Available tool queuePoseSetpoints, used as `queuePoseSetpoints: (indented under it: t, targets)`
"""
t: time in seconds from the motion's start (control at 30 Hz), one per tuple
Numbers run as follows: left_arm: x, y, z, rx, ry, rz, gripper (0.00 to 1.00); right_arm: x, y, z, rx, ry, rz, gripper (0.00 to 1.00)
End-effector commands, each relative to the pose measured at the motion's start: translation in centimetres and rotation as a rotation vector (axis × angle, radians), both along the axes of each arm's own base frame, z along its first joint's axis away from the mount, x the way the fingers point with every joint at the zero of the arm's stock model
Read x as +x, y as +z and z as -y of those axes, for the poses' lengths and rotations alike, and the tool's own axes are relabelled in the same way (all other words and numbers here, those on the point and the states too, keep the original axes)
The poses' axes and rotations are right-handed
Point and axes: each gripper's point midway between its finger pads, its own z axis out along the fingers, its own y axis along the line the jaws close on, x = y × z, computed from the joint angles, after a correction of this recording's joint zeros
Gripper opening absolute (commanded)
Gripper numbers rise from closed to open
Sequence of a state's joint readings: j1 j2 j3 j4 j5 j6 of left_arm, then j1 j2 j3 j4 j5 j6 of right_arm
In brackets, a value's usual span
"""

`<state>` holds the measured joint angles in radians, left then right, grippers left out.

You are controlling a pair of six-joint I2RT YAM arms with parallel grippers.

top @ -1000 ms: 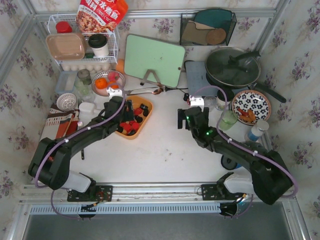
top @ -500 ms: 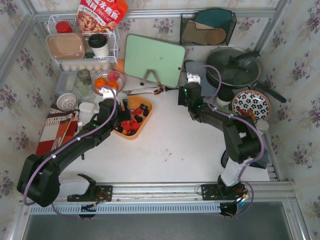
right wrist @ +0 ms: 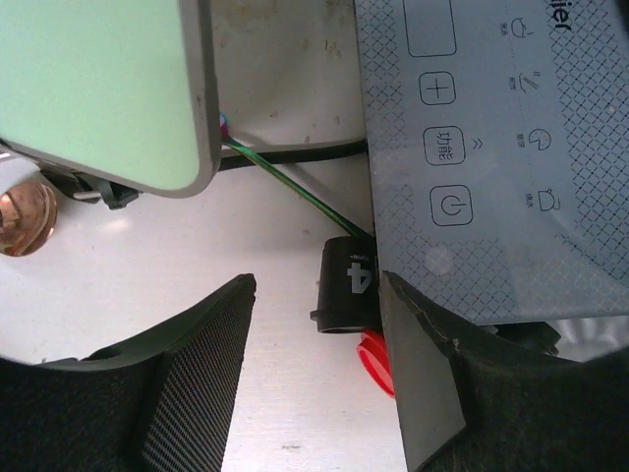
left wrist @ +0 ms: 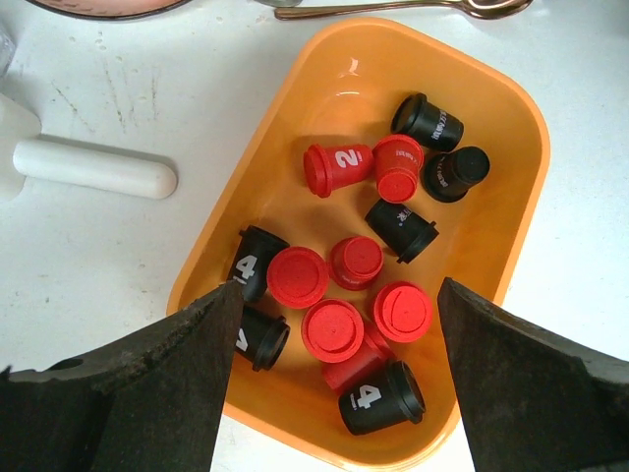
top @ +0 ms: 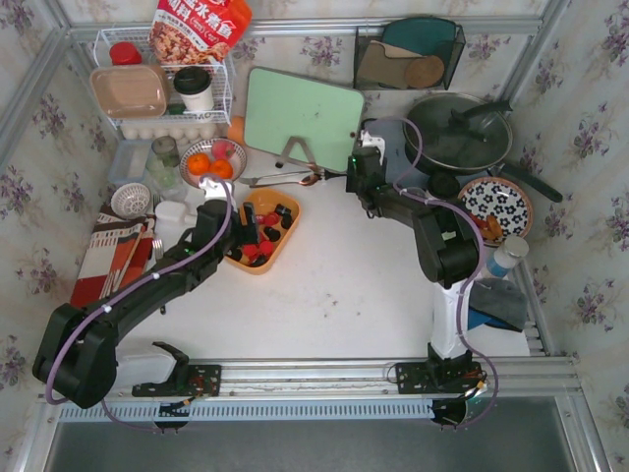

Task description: Mix the coffee capsules in the storage basket

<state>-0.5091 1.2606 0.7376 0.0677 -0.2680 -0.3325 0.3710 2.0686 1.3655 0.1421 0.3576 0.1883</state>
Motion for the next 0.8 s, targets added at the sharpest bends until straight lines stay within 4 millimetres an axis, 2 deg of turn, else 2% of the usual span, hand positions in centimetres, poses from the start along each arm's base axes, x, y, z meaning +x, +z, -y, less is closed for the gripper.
queuePoseSetpoints:
  t: [0.0,0.37,0.47,0.57,0.63,0.77]
  targets:
    - [0.4,0.8,0.3,-0.013,-0.015,0.043,0.83,0.1,-0.4,0.4,0.064,-0.053,-0.017,0.61]
    - [0.2,0.4,0.4,-0.018,-0.026,0.039,0.83,-1.2,-0.6,-0.2,0.195,-0.092,-0.062,0.61]
    - [0.2,0.3,0.4,-0.017,-0.026,0.038,0.83,-1.6,0.3,-0.6,0.229,-0.072,-0.032,0.6]
    - [0.2,0.4,0.5,-0.02,-0.03,0.039,0.83,-1.3,1.6,-1.0,0.217,-0.031,0.003,0.6]
    - [0.2,0.4,0.6,-0.024,-0.032,0.038,0.83,-0.9,1.7,-1.0,0.184,-0.011,0.005,0.6]
    - [0.2,0.1,0.6,-0.021,-0.032,0.033,0.83,-0.4,0.0,0.2,0.09,-0.05,-0.05,0.61]
